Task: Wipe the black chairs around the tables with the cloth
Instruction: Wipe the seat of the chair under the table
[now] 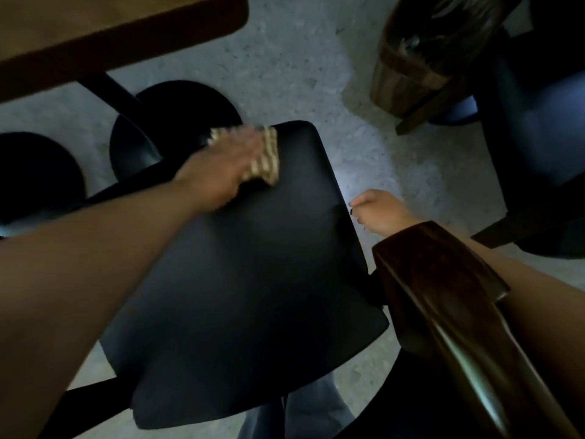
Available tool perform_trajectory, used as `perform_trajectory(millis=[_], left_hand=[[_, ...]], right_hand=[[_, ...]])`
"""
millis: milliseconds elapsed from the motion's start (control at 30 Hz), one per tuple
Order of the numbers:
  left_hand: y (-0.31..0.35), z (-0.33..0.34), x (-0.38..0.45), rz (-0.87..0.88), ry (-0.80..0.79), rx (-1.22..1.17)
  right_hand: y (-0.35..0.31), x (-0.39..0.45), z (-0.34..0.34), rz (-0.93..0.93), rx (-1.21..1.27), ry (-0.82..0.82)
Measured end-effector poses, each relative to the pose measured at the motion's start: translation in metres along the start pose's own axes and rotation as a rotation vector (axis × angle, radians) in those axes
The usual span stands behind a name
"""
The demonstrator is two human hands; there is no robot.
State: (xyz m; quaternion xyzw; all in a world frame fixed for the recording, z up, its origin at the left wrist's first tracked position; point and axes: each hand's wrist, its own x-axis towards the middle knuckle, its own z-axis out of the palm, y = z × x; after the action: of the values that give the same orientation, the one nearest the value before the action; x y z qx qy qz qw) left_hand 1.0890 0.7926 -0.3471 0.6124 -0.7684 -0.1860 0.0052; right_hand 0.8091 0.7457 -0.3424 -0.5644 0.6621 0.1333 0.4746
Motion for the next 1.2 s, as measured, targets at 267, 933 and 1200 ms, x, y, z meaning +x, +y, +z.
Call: perform_trajectory(millis=[267, 933, 1200], left_hand=[[0.037, 0.049, 0.048, -0.327, -0.073, 0.049], [0.172, 0.127, -0.071, 0.28, -0.271, 0.171], [0.19, 0.146, -0.115, 0.505, -0.371, 0.232]], right_hand=[[0.001, 0.012, 0.002, -0.044, 0.042, 0.029], [0.011, 0.006, -0.001, -0.249, -0.32, -0.169], [0.013, 0.005, -0.008, -0.266, -0.422, -0.268]])
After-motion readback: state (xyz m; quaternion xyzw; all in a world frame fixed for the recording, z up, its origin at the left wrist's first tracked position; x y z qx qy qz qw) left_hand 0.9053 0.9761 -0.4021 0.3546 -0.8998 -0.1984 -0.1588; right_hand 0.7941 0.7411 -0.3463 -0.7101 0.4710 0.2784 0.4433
